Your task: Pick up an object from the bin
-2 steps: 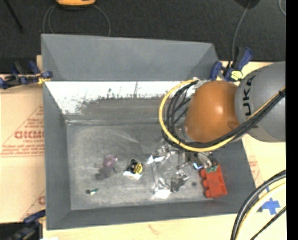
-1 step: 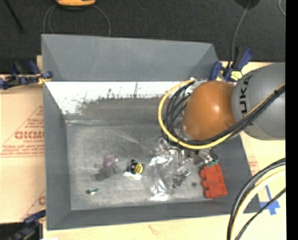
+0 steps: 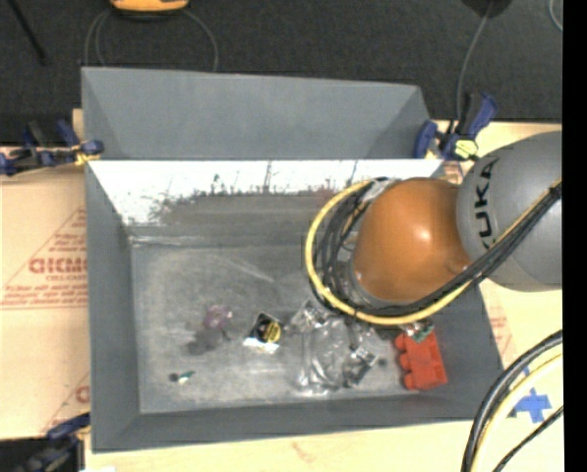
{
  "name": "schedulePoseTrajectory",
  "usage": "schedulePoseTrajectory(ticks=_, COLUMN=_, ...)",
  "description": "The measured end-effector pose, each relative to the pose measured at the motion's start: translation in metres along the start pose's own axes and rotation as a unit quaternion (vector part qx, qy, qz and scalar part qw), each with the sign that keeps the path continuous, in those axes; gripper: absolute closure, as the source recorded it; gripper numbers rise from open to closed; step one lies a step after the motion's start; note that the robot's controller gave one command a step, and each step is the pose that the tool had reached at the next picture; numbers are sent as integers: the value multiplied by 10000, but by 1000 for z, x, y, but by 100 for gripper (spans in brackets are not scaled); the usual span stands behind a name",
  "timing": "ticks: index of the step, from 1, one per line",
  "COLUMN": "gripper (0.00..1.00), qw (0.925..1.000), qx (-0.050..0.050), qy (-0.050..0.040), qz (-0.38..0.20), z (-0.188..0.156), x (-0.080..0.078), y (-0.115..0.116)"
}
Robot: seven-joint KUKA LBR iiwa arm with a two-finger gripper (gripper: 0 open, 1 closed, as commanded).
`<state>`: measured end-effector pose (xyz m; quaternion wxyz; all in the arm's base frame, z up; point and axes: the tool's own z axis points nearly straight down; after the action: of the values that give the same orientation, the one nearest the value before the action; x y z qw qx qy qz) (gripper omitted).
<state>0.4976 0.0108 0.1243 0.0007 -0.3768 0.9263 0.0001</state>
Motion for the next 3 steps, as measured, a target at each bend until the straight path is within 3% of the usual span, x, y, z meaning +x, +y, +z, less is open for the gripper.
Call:
schedulePoseTrajectory(ticks=1, gripper=0, qw=9982, qx=37, qy=104, qz=594, z=37, x=-89, y=67)
schedulePoseTrajectory(ticks=2, gripper=0, qw=9960, qx=16, qy=-13, qz=897, z=17, x=-62, y=21)
schedulePoseTrajectory(ticks=3, gripper=0, qw=9989, qx=-29, qy=-20, qz=471, z=36, x=-67, y=21)
